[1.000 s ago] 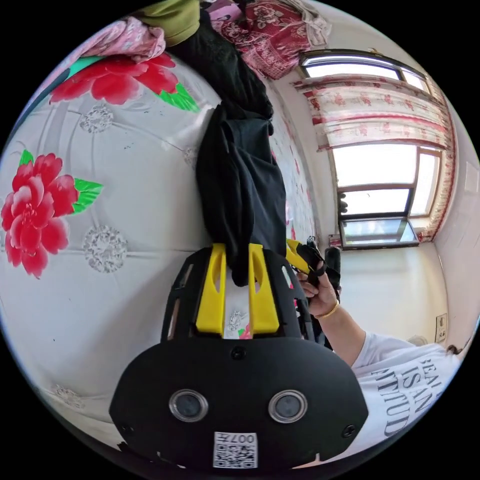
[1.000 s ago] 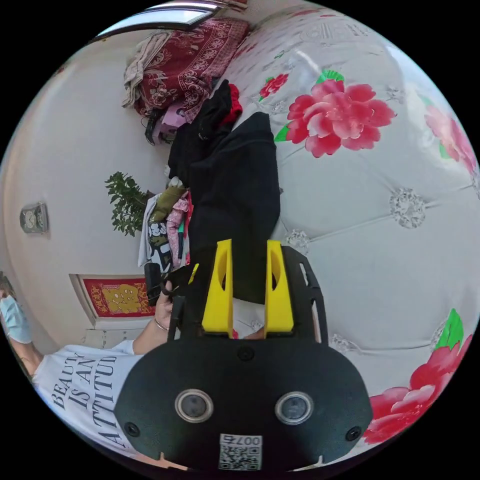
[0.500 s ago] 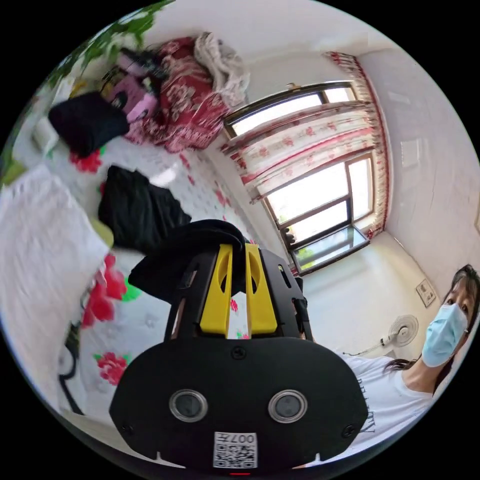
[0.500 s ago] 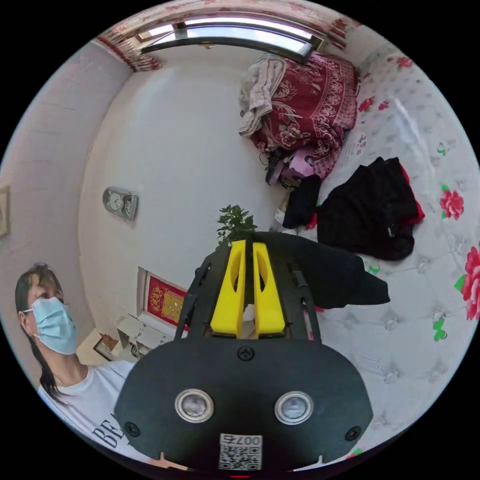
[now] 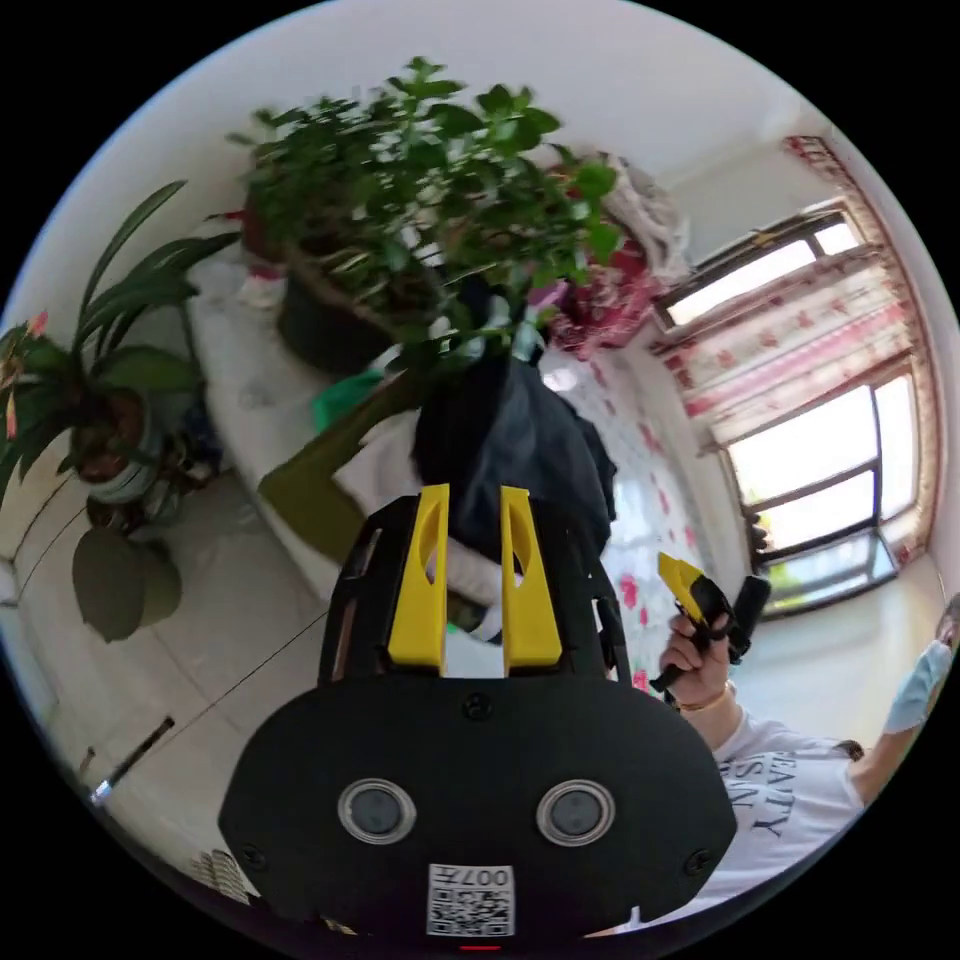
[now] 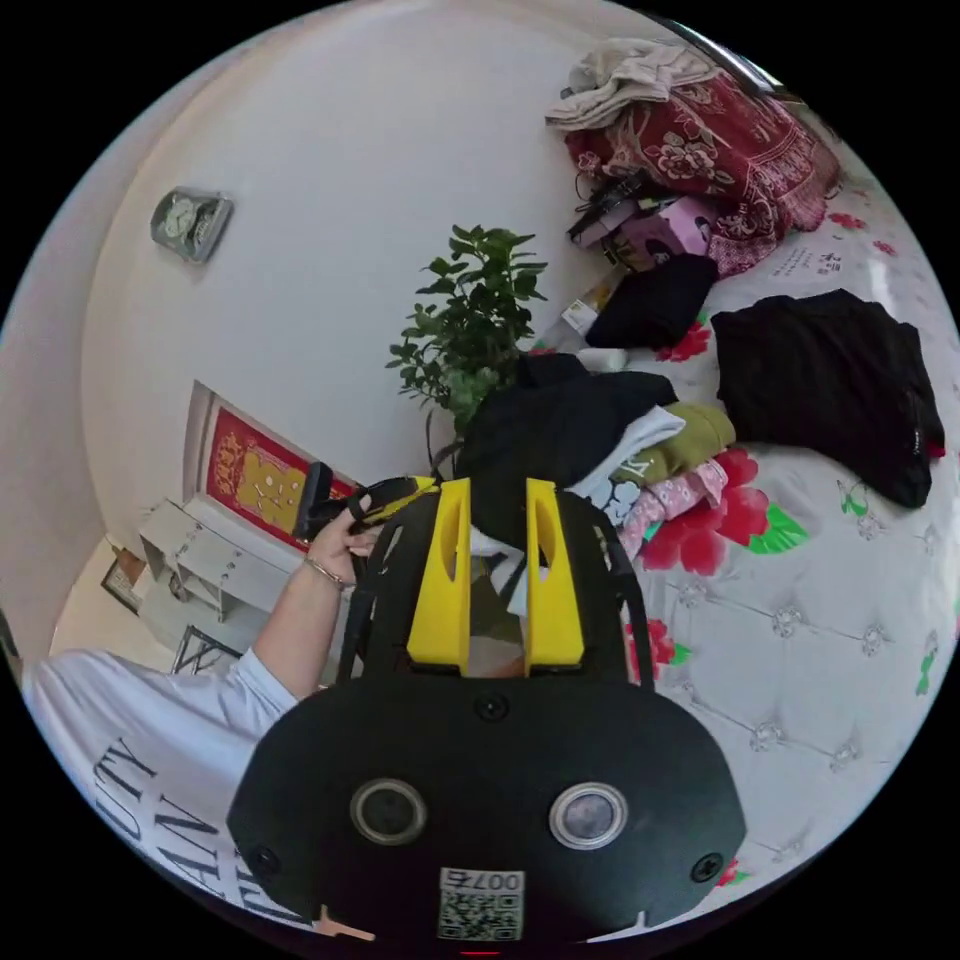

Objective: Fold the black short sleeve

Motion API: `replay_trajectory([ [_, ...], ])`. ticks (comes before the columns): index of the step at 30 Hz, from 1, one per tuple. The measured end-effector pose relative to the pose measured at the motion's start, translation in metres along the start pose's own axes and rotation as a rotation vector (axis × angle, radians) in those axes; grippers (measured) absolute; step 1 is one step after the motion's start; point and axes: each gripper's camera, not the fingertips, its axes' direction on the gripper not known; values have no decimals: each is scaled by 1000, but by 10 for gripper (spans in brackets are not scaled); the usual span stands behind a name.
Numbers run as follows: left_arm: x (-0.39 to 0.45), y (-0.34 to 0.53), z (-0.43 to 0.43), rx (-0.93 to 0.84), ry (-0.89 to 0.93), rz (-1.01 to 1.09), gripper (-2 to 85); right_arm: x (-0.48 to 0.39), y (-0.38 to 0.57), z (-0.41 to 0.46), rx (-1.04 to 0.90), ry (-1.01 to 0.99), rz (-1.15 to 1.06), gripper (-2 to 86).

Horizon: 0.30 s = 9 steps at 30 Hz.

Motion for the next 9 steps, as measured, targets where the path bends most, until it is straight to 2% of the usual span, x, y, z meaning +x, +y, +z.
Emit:
replay_trajectory([
  [2, -3, 40, 10, 26, -55, -5, 78, 7, 37, -11, -74, 141, -102, 24],
  [5, 25, 105, 30, 38, -121, 87, 89, 25, 93, -50, -141, 398, -135, 27],
  [9, 105, 175, 82, -6, -241, 302, 93, 50, 164, -121, -181, 655, -12, 31],
])
